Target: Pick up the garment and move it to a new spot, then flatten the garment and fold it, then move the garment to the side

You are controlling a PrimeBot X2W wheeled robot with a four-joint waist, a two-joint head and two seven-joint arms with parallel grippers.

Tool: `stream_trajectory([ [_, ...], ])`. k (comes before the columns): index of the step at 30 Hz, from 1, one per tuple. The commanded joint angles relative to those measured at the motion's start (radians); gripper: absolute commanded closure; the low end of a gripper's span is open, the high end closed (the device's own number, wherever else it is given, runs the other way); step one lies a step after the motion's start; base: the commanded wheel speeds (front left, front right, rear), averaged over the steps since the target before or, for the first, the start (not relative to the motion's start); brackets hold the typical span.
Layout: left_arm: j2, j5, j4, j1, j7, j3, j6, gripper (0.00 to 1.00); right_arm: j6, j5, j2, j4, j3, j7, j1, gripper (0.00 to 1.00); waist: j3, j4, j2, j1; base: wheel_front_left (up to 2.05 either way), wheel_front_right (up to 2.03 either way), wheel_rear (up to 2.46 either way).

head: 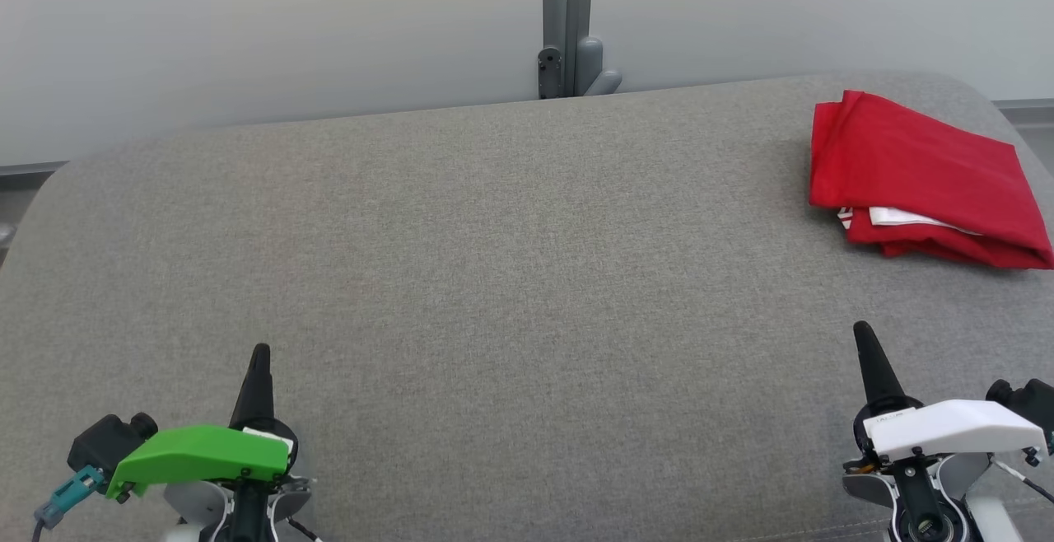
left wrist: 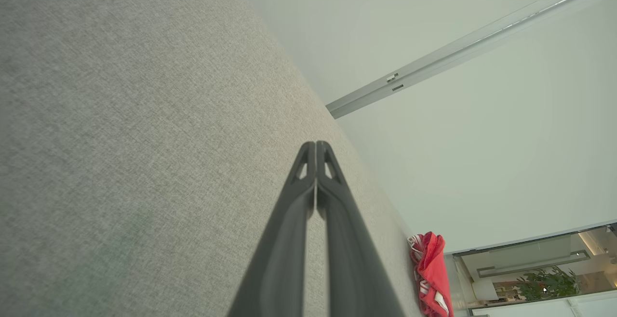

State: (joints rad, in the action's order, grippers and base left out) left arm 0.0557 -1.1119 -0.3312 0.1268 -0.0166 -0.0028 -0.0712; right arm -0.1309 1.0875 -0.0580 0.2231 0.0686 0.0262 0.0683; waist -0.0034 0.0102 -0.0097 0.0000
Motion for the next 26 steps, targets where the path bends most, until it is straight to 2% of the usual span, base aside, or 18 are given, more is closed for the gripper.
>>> stream_trajectory([
  [1,0.002,-0.020,0.005,0.029,0.008,0.007,-0.007,1.00,0.000,0.024,-0.007,-0.004,0.005,-0.006,0.022,1.00,0.000,0.000,0.0048,0.0000,0.00,0.00,0.00],
  [26,-0.001,-0.235,-0.013,0.068,0.069,0.044,-0.032,1.00,0.000,0.251,-0.007,0.022,0.036,-0.055,0.047,1.00,0.003,-0.004,0.0066,0.0000,0.00,0.00,0.00],
])
